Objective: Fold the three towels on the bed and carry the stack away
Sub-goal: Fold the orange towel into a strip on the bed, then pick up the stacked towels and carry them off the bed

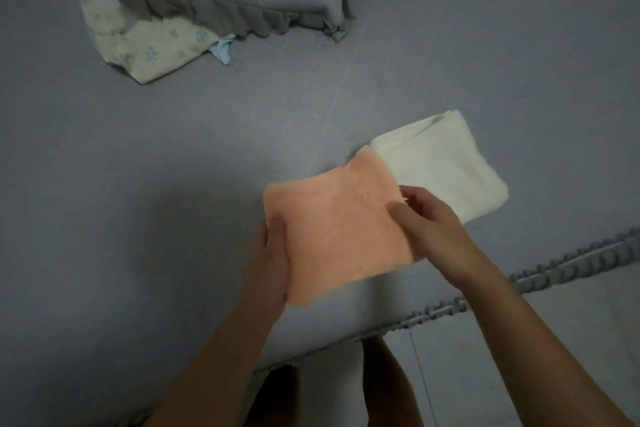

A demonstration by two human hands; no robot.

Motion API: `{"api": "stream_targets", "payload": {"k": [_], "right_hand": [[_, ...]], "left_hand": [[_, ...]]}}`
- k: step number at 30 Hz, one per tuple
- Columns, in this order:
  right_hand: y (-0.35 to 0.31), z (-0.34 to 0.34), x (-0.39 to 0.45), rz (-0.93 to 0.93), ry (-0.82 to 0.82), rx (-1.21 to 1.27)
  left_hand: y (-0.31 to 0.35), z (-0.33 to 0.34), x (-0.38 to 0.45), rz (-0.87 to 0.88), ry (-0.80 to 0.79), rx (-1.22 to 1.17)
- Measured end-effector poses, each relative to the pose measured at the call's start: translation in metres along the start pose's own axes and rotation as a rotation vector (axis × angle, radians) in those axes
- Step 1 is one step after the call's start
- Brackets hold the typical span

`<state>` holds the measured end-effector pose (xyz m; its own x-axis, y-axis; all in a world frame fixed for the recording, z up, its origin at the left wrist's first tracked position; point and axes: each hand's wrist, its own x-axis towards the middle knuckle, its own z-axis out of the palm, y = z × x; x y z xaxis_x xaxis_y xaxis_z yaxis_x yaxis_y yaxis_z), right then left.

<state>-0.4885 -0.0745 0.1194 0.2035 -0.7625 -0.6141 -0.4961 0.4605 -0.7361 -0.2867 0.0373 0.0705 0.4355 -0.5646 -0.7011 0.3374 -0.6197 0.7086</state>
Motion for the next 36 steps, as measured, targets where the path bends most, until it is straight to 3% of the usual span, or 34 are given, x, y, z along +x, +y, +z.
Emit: {"api": "stream_targets", "payload": {"k": [5,9,11,14,18,21,24,30,36], "right_hand": [[-0.019,-0.107,0.025,-0.148,0.213,-0.037],[0.026,-0.141,0.07,-0.004,0.309,-0.338],[0.049,-0.146,0.087,0.079,0.236,-0.457],[0.063,-0.155,0.099,0.196,0.065,-0.246],[0.067,-0.175,0.117,0.288,-0.208,0.134],[0.076,-0.181,0.131,0.31,-0.38,0.261],[0.088,-0.177,0.143,0.297,-0.382,0.282],[0.099,-0.162,0.152,0.341,-0.369,0.334],[0.073,-0.17,0.104,0.42,-0.332,0.378]], "left_hand": [[0.03,0.103,-0.019,0.197,-0.191,-0.091],[0.014,0.165,0.006,0.026,-0.054,0.021],[0.0,0.181,0.017,-0.064,0.037,0.101],[-0.011,0.19,0.029,-0.136,0.137,0.19],[-0.015,0.189,0.038,-0.222,0.004,0.002],[-0.024,0.181,0.046,-0.328,-0.148,-0.141],[-0.032,0.181,0.057,-0.386,-0.261,-0.175],[-0.042,0.185,0.075,-0.401,-0.3,-0.306],[0.001,0.174,0.052,-0.408,-0.407,-0.287]]}}
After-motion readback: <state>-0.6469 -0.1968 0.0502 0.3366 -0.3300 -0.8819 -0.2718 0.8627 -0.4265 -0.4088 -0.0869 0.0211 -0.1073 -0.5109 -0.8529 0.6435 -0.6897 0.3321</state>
